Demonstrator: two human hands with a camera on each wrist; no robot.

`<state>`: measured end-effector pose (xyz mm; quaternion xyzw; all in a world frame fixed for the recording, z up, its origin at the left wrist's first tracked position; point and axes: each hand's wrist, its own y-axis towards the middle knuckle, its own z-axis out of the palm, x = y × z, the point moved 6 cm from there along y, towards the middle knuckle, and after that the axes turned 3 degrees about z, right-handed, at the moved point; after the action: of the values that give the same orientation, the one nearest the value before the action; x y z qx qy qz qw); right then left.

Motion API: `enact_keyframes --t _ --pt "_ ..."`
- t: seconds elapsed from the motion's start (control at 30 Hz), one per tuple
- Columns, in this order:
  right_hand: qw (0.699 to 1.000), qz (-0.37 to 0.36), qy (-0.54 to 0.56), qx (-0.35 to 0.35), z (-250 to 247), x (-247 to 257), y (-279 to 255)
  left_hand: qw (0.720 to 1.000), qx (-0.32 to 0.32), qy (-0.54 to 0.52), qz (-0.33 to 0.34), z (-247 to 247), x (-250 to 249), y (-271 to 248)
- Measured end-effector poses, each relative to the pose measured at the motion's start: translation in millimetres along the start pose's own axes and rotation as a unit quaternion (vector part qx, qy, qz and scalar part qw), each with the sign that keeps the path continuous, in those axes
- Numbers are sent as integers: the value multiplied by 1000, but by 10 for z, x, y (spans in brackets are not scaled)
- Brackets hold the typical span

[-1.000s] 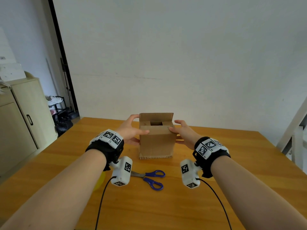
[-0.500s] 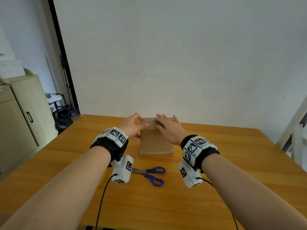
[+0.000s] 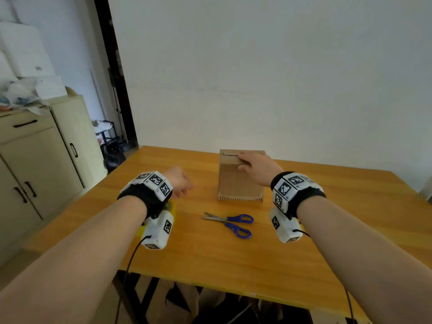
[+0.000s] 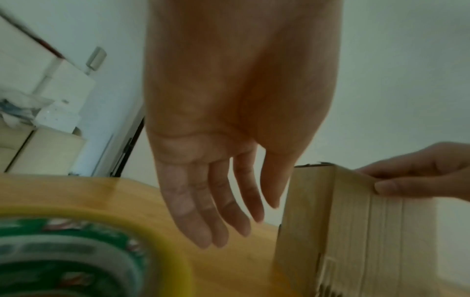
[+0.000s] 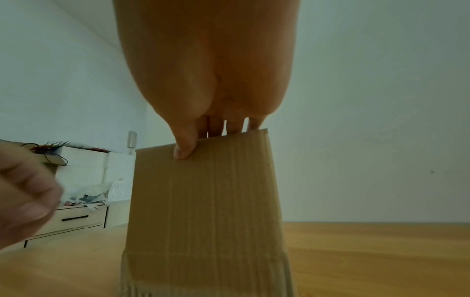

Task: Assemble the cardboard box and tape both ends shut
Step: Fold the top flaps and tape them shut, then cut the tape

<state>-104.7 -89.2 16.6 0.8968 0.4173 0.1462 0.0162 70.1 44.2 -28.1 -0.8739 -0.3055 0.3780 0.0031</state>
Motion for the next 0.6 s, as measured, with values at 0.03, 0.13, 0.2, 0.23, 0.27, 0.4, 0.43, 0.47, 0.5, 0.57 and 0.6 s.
enact_keyframes --t 0.03,0.13,0.2,0.23,0.27,0.4,0.43,0.47,0.5,0.57,0.6 --pt "1000 4 11 -2 9 -3 5 999 6 31 -9 -4 76 -37" --pt "1000 11 19 1 35 2 10 994 18 106 -27 -10 248 -102" --pt "1000 15 22 1 43 12 3 987 28 154 -22 -13 295 -136" --pt "1000 17 24 1 39 13 -3 983 38 178 -20 -12 299 -163" --pt "1000 17 24 2 43 19 -8 977 50 205 -22 -6 310 -205" --pt "1000 16 21 -1 45 29 -11 946 115 303 -28 40 379 -345" --pt "1000 17 21 -3 44 31 -13 941 122 314 -29 37 400 -360" --pt "1000 17 20 -5 44 31 -11 939 127 318 -31 36 422 -364" --pt "1000 17 20 -6 48 33 -10 938 133 319 -31 37 436 -368" --pt "999 18 26 -7 53 28 -5 930 146 336 -36 58 459 -389" --pt "999 19 34 -10 53 22 -2 921 147 357 -42 66 480 -395"
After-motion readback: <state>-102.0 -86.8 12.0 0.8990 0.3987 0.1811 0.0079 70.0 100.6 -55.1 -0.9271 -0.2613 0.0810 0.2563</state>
